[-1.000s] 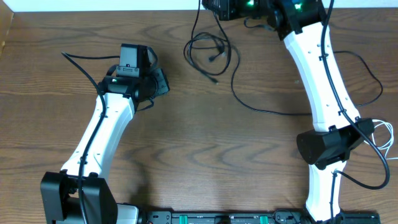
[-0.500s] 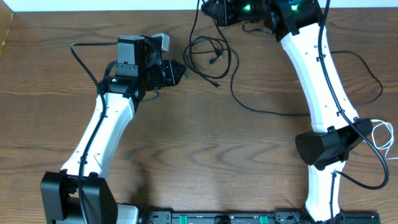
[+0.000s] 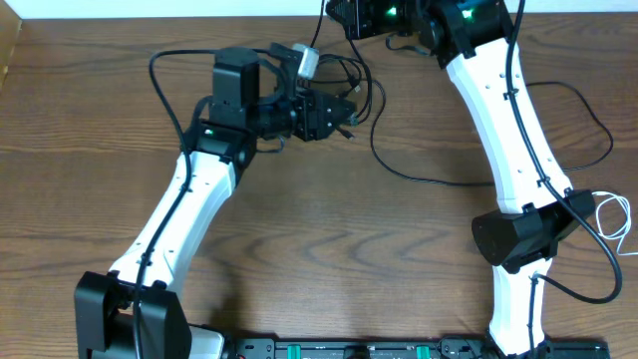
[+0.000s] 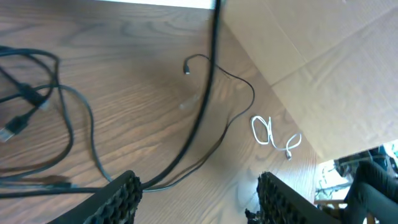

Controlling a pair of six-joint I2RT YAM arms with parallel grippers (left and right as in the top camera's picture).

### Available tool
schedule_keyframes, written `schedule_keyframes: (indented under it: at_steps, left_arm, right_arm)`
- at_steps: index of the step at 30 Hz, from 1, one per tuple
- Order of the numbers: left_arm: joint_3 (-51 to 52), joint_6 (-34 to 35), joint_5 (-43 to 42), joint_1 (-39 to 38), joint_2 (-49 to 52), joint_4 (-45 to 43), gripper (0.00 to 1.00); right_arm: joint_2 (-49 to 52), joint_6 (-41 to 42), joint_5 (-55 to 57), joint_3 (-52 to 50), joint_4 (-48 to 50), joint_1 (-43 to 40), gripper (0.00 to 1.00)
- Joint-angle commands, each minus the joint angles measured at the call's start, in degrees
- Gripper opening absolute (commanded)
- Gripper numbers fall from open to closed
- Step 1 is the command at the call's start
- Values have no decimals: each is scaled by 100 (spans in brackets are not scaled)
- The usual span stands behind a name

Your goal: Untangle cables

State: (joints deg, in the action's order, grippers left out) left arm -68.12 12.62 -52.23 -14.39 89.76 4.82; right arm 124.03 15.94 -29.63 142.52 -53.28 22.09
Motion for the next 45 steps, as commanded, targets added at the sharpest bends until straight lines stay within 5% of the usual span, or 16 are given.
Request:
schedule_keyframes:
  at_steps: [1,6,19,45]
  left_arm:
    - [-35,-122,-39,-164,48,-76,61]
    - [-35,-125,306,-380,48,-83,64]
    - [-35,-125,3042,-787,48,-162,68]
    - [-35,-122,3045,-1591,48,-608,68]
  right_arm:
    - [-111,85,111,98,22,31,1]
    - [-111,181,94,98,22,44,1]
    - [-111,382,-1045,98,-79,92,1]
    - [-111,372,-662,98,-361,256,1]
